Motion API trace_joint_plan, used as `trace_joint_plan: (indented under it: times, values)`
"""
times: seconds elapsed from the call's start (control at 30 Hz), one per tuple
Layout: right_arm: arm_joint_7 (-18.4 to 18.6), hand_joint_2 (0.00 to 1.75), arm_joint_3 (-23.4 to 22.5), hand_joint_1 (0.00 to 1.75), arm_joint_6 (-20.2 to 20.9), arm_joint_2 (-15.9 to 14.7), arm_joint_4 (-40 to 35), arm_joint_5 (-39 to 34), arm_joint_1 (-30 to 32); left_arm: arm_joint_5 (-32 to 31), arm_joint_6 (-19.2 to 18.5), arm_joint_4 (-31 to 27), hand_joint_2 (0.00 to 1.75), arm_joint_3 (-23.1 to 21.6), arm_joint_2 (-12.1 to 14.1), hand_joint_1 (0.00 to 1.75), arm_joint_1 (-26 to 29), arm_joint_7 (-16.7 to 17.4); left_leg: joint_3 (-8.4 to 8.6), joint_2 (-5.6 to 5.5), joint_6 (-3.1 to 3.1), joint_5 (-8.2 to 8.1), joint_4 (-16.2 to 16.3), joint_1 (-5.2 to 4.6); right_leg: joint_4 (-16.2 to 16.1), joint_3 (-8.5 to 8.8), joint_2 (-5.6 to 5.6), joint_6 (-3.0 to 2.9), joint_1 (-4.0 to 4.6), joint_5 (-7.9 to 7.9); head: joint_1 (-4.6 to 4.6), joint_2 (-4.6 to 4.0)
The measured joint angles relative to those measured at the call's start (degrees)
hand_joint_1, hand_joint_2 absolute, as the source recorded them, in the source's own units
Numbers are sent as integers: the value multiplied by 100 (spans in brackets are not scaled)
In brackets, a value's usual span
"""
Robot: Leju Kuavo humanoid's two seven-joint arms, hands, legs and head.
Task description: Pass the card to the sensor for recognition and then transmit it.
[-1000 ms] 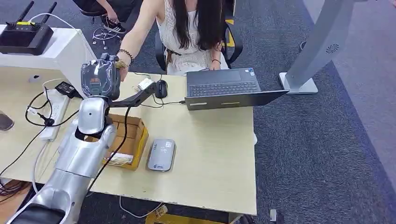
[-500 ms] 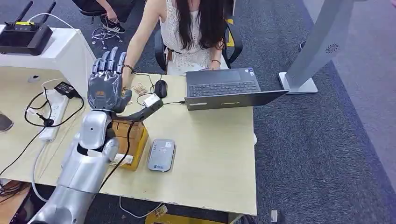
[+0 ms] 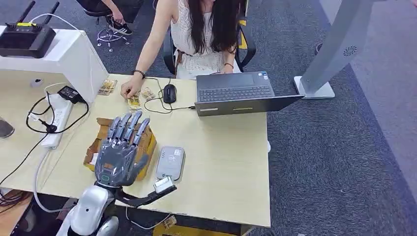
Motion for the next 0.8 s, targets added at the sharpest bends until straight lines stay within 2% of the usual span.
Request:
trace_joint_plan:
  times: [0.23, 0.5, 0.8]
  values:
    - [7, 175, -90, 0, -4, -15, -9, 31, 9, -9, -39, -2, 175, 15, 153, 0, 372, 61, 0, -1, 1, 2, 1, -1, 0, 3, -3, 0, 0, 1, 0, 0]
    - [35, 175, -171, 0, 0, -52, -22, 85, 23, 249, -52, 64, 175, 225, 229, 0, 748, 184, 0, -1, 0, 0, 0, -1, 0, 1, -2, 0, 0, 0, 0, 0]
    - [118, 175, -212, 0, -2, -81, -39, 195, 22, 422, -330, 267, 175, 400, 323, 0, 912, 354, 0, -1, 0, 1, 0, 0, 0, 1, -3, 0, 0, 1, 0, 0]
